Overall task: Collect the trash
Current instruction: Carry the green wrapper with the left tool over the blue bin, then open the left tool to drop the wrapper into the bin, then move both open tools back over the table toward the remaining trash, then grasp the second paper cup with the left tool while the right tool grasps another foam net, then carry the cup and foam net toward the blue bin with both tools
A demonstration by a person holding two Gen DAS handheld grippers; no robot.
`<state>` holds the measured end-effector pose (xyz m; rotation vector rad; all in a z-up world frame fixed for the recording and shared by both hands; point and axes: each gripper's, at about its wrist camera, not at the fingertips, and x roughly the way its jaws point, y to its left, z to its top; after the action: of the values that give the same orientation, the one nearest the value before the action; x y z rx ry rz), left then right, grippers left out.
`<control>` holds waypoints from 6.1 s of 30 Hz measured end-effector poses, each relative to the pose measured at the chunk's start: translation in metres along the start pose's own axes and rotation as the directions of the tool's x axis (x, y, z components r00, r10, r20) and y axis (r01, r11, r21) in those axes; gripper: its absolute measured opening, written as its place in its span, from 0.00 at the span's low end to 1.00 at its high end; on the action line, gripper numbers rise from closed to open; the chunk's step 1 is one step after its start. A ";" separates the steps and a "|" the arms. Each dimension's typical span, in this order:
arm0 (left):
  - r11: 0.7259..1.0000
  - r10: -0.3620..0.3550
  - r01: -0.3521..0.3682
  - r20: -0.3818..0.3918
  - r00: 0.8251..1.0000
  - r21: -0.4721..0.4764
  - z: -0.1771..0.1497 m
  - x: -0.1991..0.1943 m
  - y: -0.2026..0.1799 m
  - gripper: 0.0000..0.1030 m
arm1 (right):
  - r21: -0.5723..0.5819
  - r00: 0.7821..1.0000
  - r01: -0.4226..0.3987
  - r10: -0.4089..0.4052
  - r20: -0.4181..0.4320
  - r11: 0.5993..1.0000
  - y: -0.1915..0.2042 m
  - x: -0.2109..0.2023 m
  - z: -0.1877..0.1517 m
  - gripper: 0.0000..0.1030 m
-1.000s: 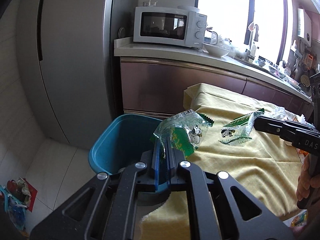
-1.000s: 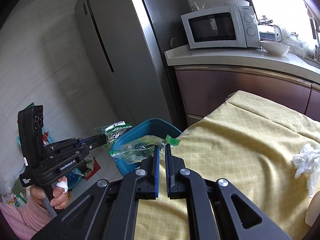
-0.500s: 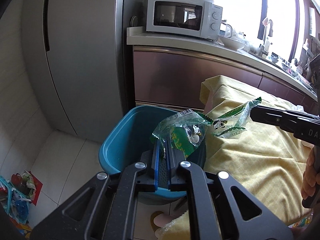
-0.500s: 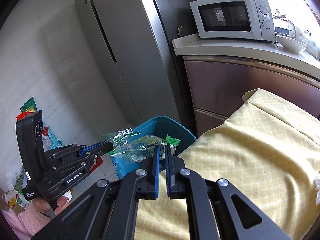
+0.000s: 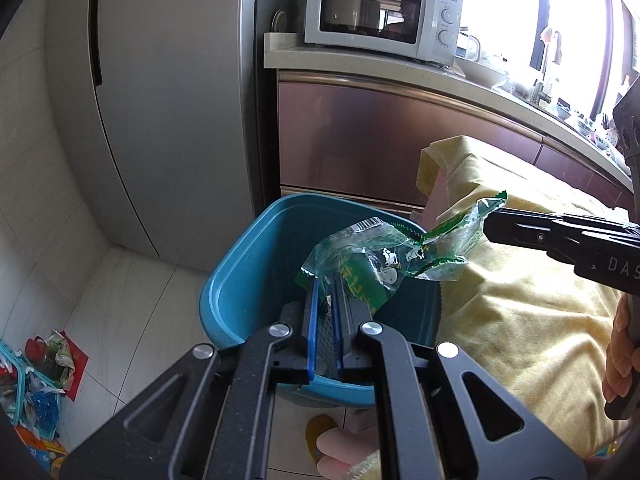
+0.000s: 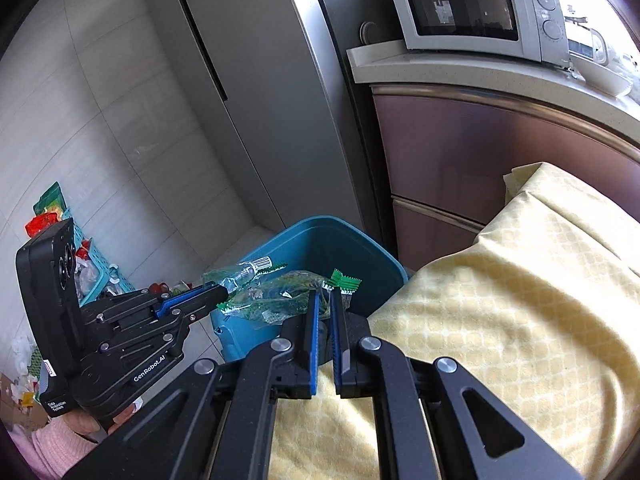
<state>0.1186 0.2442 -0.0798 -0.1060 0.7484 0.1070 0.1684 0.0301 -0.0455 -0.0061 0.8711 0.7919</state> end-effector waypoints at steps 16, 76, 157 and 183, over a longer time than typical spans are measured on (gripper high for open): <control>0.999 -0.030 0.028 -0.109 0.994 -0.020 -0.005 0.056 0.001 0.10 | 0.051 0.995 0.016 -0.011 -0.097 0.999 -0.006 0.037 0.003 0.08; 0.713 -0.528 0.536 -0.159 0.835 0.452 -0.036 -0.049 -0.327 0.42 | 0.477 0.853 0.370 -0.495 0.167 0.798 -0.155 -0.260 -0.203 0.31; 0.809 -0.544 0.530 -0.020 0.839 0.254 -0.010 -0.108 -0.195 0.02 | 0.203 0.893 0.256 -0.312 0.325 0.945 -0.068 -0.244 -0.130 0.08; 0.923 -0.382 0.372 0.104 0.918 0.102 0.003 -0.117 -0.083 0.02 | 0.059 0.953 0.088 -0.101 0.285 0.994 -0.027 -0.170 -0.070 0.08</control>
<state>0.0469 0.1556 0.0070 -0.1643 0.5973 -0.2835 0.0717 -0.1164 0.0167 0.1051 0.6069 0.6634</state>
